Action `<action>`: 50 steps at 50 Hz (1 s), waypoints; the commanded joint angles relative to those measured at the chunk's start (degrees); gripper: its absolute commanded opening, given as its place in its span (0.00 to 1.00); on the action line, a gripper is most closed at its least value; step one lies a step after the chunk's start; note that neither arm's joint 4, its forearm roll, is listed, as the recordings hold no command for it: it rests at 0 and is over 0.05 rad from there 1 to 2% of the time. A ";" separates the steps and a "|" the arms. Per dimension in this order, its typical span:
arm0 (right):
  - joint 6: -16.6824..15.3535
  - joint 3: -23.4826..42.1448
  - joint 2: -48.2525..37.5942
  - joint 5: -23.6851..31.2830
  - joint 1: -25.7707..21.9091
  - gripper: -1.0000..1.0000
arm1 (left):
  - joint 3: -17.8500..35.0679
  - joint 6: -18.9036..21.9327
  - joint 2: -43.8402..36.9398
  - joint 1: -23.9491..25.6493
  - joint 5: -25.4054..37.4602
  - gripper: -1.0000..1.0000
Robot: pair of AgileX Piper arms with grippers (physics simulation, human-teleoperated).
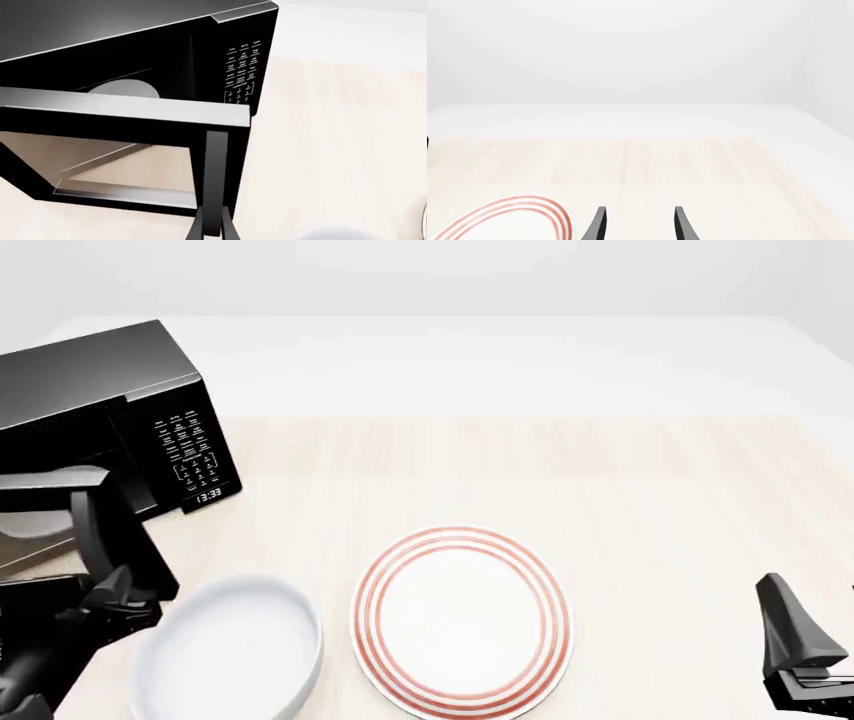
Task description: Open the microwave.
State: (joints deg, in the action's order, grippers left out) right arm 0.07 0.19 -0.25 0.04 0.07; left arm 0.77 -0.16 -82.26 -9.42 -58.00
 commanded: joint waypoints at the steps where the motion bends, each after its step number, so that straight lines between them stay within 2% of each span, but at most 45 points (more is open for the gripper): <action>1: 0.00 0.00 0.00 0.00 0.00 1.00 | 0.78 0.23 5.67 -0.36 -11.89 0.00; 24: 0.00 0.00 0.00 0.00 0.00 1.00 | -0.76 1.35 8.91 -0.68 -11.65 0.00; 50: 0.00 0.00 0.00 0.00 0.00 1.00 | -0.76 1.32 8.54 -1.27 -11.79 0.00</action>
State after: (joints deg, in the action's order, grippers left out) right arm 0.07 0.19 -0.25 0.04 0.07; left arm 0.00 0.76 -76.34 -9.93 -50.97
